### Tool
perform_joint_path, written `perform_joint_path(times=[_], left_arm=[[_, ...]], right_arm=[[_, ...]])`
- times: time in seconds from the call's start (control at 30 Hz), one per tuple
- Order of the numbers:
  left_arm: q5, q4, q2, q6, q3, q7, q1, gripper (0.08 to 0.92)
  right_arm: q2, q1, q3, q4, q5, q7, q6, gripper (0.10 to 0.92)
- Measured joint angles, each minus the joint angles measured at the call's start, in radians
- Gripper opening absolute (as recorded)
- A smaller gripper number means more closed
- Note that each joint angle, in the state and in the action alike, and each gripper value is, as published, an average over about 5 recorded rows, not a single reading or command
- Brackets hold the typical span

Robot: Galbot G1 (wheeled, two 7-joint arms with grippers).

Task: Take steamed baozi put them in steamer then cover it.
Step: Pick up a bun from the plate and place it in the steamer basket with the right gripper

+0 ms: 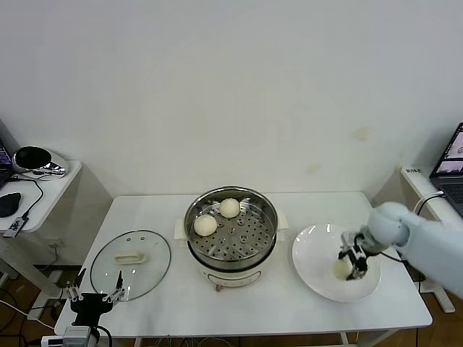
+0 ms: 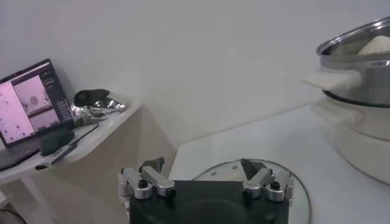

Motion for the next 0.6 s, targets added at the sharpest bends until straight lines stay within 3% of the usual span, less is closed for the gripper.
perform_joint_path(times=[0.27, 0.6], left_arm=[[-0.004, 0.001, 0.004, 0.0, 0.002, -0.001, -0.003, 0.823], [-0.008, 0.007, -0.002, 0.0, -0.005, -0.001, -0.006, 0.823]], right_arm=[[0.05, 0.221, -0.059, -0.047, 0.102, -0.043, 0.023, 0.634], [0.227, 0.497, -0.174, -0.093, 0.223, -0.05, 0.076, 0.636]])
